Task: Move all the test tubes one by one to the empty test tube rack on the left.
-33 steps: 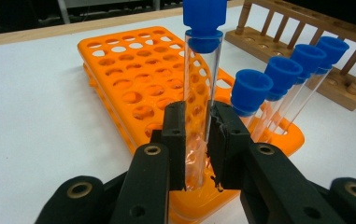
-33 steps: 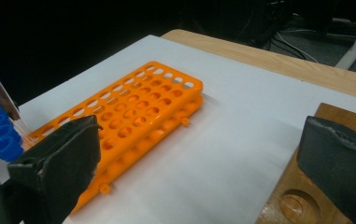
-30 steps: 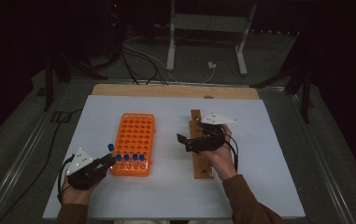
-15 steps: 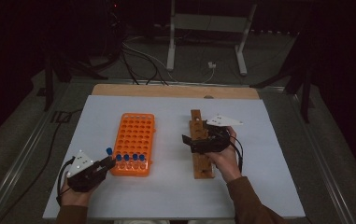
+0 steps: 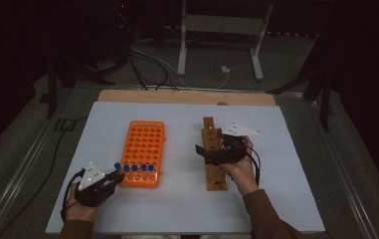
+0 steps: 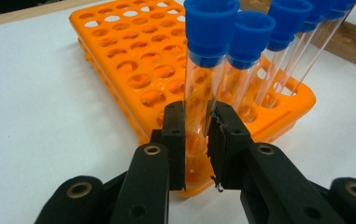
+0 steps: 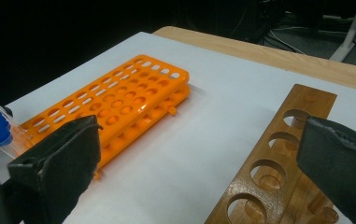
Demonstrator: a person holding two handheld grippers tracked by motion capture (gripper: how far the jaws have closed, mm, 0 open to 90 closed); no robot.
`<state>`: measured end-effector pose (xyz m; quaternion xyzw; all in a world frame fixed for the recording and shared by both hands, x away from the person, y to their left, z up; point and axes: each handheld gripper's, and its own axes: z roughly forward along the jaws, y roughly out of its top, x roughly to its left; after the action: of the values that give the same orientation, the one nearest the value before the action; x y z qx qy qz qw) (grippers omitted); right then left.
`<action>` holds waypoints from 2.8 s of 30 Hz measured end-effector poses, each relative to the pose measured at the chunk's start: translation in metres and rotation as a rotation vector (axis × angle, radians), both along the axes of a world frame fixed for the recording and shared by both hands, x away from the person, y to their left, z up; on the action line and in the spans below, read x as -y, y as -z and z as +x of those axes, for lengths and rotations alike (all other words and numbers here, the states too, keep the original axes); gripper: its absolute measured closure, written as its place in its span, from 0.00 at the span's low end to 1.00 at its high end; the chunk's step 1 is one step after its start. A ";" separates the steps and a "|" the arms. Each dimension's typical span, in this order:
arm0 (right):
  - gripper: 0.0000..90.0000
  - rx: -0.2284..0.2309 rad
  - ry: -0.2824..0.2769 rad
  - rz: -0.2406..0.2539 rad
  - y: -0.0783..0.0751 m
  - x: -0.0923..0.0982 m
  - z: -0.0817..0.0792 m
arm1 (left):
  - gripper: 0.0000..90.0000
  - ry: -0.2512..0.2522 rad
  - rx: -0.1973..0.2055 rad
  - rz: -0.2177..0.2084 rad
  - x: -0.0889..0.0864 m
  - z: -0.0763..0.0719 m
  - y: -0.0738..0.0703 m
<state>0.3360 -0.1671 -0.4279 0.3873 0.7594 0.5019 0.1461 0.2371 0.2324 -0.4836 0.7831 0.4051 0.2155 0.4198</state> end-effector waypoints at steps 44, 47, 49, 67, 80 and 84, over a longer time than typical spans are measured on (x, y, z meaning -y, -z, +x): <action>0.00 0.027 0.037 -0.021 0.007 0.028 -0.013 | 0.68 0.011 -0.022 -0.065 -0.005 -0.001 -0.002; 0.00 0.033 0.047 -0.017 0.006 0.035 -0.016 | 0.63 0.007 -0.003 -0.086 -0.007 -0.002 -0.005; 0.00 0.038 0.056 -0.012 0.005 0.041 -0.018 | 0.60 0.001 0.014 -0.101 -0.009 -0.004 -0.008; 0.00 0.066 0.107 0.015 0.013 0.082 -0.042 | 0.30 -0.141 0.154 -0.194 -0.036 -0.012 -0.028; 0.00 0.110 0.152 0.048 0.019 0.109 -0.058 | 0.01 -0.227 0.174 -0.200 -0.046 -0.012 -0.028; 0.00 0.118 0.169 0.065 0.022 0.117 -0.061 | 0.01 -0.233 0.183 -0.196 -0.048 -0.012 -0.027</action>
<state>0.2748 -0.2837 -0.4499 0.4244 0.6974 0.5341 0.2199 0.2255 0.2805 -0.4567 0.6631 0.4724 0.2926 0.5015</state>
